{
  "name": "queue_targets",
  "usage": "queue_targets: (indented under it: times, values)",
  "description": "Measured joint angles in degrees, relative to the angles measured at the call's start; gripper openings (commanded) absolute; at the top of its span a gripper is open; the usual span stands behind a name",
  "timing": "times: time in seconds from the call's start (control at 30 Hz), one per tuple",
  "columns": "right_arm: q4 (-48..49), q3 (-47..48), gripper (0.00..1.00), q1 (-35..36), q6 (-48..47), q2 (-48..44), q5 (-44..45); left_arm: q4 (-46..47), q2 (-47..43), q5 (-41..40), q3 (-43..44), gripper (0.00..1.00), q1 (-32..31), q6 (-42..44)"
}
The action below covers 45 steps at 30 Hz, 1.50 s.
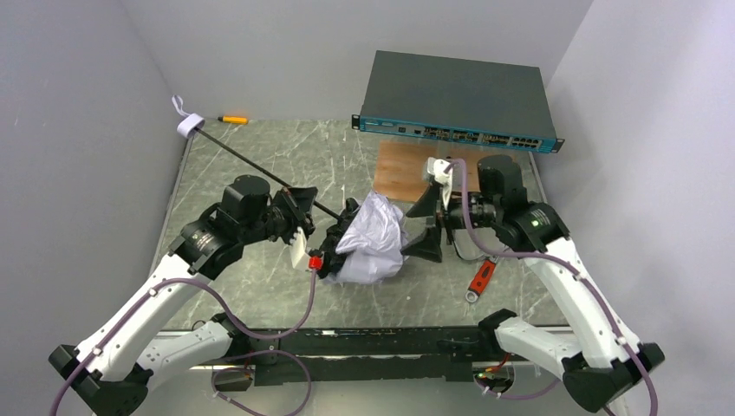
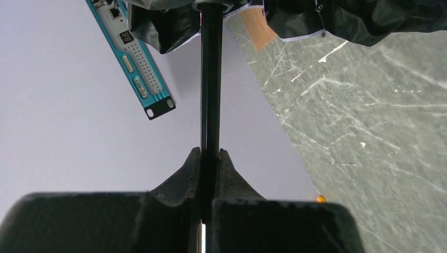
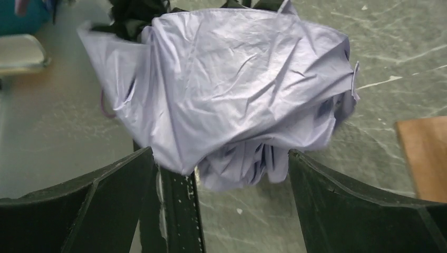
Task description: Open the umbrella
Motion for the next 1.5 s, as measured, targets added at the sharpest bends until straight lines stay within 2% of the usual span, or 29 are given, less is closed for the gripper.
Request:
queue_targets:
  times: [0.13, 0.23, 0.3, 0.5, 0.73, 0.93, 1.03, 1.07, 1.1, 1.13, 1.2, 1.27, 1.3, 1.33, 1.5]
  values:
    - [-5.75, 1.03, 0.99, 0.0, -4.11, -4.52, 1.18, 0.26, 0.28, -0.68, -0.81, 0.0, -0.07, 3.69]
    - [-3.91, 1.51, 0.8, 0.09, -1.31, -5.14, 1.03, 2.78, -0.48, 0.17, -2.99, 0.0, -0.13, 6.23]
    - [-0.48, 3.54, 0.75, 1.11, 1.97, -2.36, 0.74, 3.98, -0.55, 1.16, -3.93, 0.0, -0.39, 7.93]
    - [8.9, 10.82, 0.7, 10.86, 8.98, 13.86, 3.61, 7.41, -0.5, 3.85, -4.9, 0.0, -1.9, 14.1]
    - [14.97, 10.8, 0.6, 16.7, 16.33, 18.88, 5.88, 11.28, -0.13, 4.26, -5.64, 0.0, -4.61, 16.28]
    - [18.67, 10.8, 0.39, 18.01, 19.37, 22.01, 9.2, 12.66, 1.01, 4.09, -5.64, 0.0, -6.08, 16.28]
    - [19.12, 10.78, 0.14, 18.08, 19.93, 23.45, 10.58, 12.98, 1.4, 3.78, -5.64, 0.0, -6.12, 16.28]
    - [19.12, 10.71, 0.03, 18.08, 20.02, 23.69, 11.17, 12.92, 1.57, 3.72, -5.6, 0.0, -6.12, 16.28]
    - [19.21, 10.54, 0.0, 18.08, 20.26, 23.76, 11.45, 12.9, 1.77, 3.61, -5.55, 0.04, -6.12, 16.28]
    - [19.26, 10.29, 0.0, 18.08, 20.94, 23.74, 12.39, 12.9, 2.03, 3.41, -5.53, 0.16, -6.12, 16.28]
    - [19.5, 9.81, 0.0, 17.97, 21.35, 23.69, 12.74, 13.0, 2.38, 2.8, -5.51, 0.48, -6.19, 16.31]
    - [19.89, 9.18, 0.0, 18.01, 21.16, 23.61, 13.03, 13.88, 2.62, 2.73, -5.51, 0.74, -6.25, 16.24]
    - [19.89, 8.87, 0.0, 18.01, 21.16, 23.58, 13.09, 14.36, 2.6, 2.58, -5.4, 0.95, -6.25, 16.28]
    - [19.91, 8.68, 0.0, 17.81, 21.27, 23.58, 13.14, 14.53, 2.6, 2.34, -4.96, 0.99, -6.25, 16.06]
    - [23.54, 8.46, 0.0, 14.47, 24.65, 23.06, 13.05, 13.49, 2.51, 1.22, 1.68, 1.0, -5.4, 7.37]
